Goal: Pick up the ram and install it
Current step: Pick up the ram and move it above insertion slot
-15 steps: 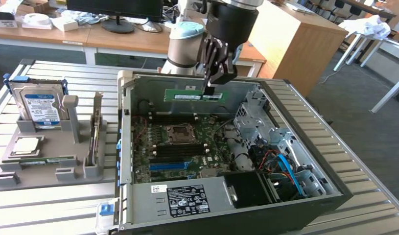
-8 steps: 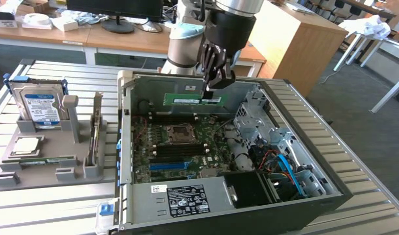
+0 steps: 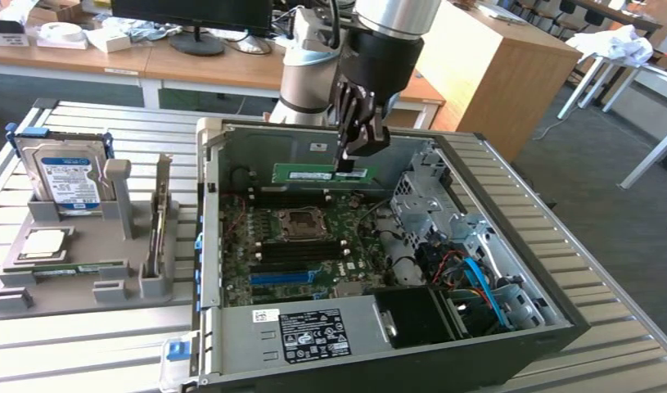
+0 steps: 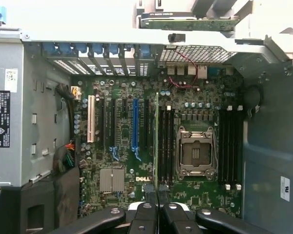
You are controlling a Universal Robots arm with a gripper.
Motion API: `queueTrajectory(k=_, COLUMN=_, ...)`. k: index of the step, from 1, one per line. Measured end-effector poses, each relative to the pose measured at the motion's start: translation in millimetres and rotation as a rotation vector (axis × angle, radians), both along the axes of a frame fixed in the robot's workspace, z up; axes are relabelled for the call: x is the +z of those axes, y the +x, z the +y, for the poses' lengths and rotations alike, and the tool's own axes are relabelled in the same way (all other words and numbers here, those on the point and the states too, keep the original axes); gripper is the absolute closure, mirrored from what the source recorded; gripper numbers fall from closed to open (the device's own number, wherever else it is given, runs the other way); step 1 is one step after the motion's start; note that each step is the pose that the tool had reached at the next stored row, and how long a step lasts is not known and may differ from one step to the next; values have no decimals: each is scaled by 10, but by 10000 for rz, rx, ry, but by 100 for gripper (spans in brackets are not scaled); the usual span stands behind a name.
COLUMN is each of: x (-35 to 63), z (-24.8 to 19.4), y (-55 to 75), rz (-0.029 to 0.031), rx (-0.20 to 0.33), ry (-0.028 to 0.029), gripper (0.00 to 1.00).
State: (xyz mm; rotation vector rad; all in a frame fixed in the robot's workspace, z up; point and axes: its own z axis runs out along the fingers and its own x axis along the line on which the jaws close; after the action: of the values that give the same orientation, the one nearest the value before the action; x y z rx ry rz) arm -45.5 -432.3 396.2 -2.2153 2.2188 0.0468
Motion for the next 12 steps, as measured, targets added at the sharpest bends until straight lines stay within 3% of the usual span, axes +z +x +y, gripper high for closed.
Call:
queueTrajectory(k=2, x=-24, z=0, y=0, rz=0, rx=0, ry=0, gripper=89)
queueTrajectory(k=5, x=-162, z=0, y=0, rz=0, rx=1, ry=0, gripper=89)
queueTrajectory(k=12, x=-257, z=0, y=0, rz=0, rx=1, ry=0, gripper=89)
